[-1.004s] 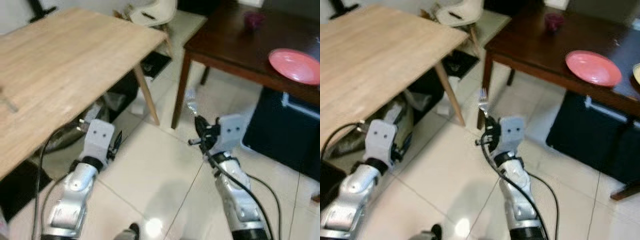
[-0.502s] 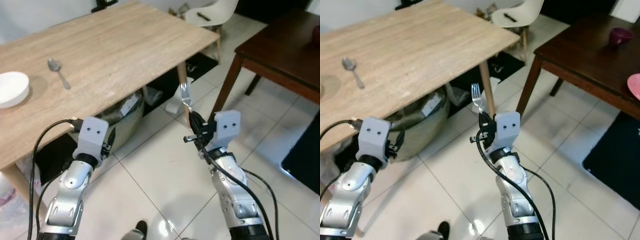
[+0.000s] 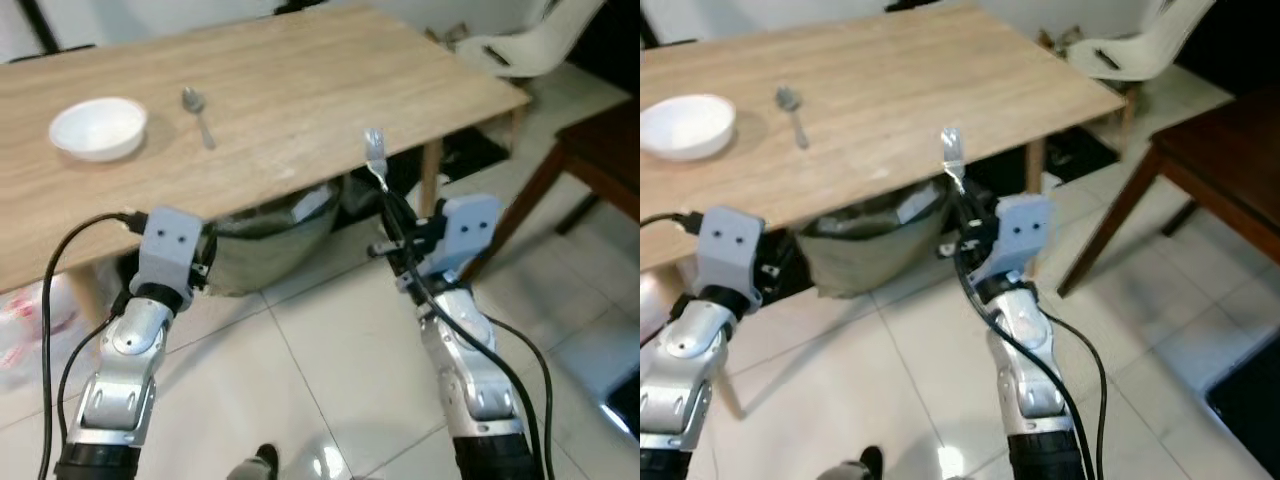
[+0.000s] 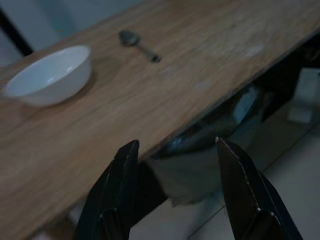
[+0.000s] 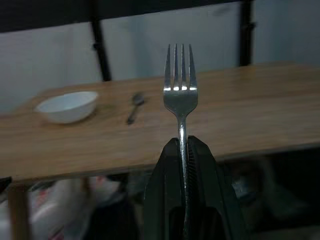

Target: Setting the table

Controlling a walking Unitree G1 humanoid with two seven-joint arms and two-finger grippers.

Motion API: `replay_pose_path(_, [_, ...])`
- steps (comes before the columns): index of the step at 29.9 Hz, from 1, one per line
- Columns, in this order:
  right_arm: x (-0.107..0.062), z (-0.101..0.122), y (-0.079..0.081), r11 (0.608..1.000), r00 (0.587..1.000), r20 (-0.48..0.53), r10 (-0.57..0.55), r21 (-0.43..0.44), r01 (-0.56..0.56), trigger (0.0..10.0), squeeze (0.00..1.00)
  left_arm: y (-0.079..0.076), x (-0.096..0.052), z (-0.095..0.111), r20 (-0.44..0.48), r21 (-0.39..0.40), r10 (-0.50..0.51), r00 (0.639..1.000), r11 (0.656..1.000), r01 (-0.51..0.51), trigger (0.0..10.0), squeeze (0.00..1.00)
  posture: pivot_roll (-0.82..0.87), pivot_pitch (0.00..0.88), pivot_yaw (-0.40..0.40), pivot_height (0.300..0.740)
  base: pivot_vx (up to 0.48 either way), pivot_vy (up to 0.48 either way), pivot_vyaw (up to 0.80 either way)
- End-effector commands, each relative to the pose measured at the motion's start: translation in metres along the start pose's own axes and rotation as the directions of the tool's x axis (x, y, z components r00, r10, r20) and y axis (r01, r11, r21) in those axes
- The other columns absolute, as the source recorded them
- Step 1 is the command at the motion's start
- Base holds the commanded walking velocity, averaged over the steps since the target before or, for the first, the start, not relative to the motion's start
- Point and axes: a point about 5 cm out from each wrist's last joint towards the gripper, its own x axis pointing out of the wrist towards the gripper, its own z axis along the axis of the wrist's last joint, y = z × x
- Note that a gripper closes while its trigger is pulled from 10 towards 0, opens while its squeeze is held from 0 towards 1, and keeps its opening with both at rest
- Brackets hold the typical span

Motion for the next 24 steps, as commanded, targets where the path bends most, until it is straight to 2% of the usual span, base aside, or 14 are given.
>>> replay_pose_path(1, [-0.0012,0.0023,-0.0037,1.0,1.0,0.006,-0.014,0.01,0.014,10.0,0.0,-0.0015,-0.0001,0.0,-0.006,-0.004,-0.005,1.0,1.0,0.005,10.0,0.0,-0.05,0.026,0.047,0.74,0.0,0.0,0.77])
replay_pose_path(5, [0.0005,0.0042,-0.002,0.999,1.0,0.013,-0.012,0.039,0.011,10.0,0.0,0.0003,0.0012,0.0013,-0.004,0.0,0.006,1.0,1.0,-0.006,10.0,0.0,-0.05,0.026,0.048,0.74,0.0,0.0,0.77])
replay_pose_path(17, [0.0001,0.0004,-0.0025,0.998,1.0,-0.009,-0.018,0.053,0.018,10.0,0.0,0.003,0.0029,0.0011,-0.01,0.007,0.03,1.0,1.0,-0.03,10.0,0.0,-0.05,0.027,0.047,0.74,0.0,0.0,0.77])
replay_pose_path(20, [-0.0002,-0.0024,-0.003,0.998,0.999,-0.024,-0.027,0.048,0.028,10.0,0.0,0.0042,0.0038,0.0,-0.015,0.02,0.044,0.999,0.999,-0.044,10.0,0.0,-0.05,0.027,0.048,0.74,0.0,0.0,0.0])
replay_pose_path(24, [-0.001,-0.004,-0.0038,0.998,0.999,-0.028,-0.037,0.053,0.038,10.0,0.0,0.0047,0.0048,-0.0016,-0.021,0.026,0.054,0.998,0.998,-0.053,10.0,0.0,-0.05,0.027,0.048,0.74,0.446,0.0,0.0])
